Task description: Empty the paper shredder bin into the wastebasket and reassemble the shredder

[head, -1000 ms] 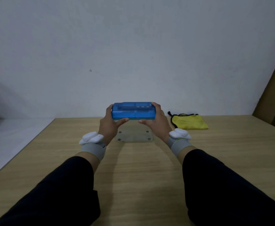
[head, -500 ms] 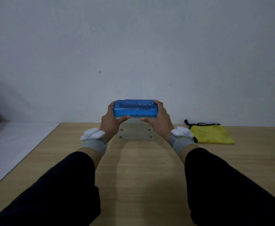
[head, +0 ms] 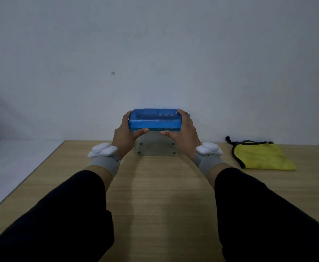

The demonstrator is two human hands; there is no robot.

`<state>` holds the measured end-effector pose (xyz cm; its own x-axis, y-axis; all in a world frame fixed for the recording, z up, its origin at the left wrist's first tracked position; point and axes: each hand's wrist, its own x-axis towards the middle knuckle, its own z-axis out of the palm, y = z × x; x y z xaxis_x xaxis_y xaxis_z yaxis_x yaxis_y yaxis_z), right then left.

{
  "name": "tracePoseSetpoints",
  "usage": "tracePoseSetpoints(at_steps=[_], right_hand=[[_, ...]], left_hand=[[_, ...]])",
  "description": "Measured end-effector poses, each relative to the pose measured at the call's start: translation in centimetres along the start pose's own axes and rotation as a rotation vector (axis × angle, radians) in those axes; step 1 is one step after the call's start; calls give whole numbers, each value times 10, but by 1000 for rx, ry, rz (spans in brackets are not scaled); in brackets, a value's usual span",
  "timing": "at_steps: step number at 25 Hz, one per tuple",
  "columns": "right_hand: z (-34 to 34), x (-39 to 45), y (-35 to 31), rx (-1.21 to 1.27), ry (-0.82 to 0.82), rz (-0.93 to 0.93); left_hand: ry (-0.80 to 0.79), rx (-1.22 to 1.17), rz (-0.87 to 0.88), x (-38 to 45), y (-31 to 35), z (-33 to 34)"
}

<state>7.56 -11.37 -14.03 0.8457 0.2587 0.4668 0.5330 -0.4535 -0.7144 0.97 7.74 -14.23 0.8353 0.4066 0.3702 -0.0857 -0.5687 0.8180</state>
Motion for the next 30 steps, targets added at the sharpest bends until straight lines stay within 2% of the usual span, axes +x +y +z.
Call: tracePoseSetpoints(at_steps=[16,26,30], right_hand=[[6,-6,2,-41,4,32],[-27,-16,-26,-153,-196,132],[-50,-29,-53,-116,-192,146]], left_hand=[[-23,30,35,-4,-4,0],[-46,169,-126,-18,27,-13],[11,169,-135,-30,58,-30]])
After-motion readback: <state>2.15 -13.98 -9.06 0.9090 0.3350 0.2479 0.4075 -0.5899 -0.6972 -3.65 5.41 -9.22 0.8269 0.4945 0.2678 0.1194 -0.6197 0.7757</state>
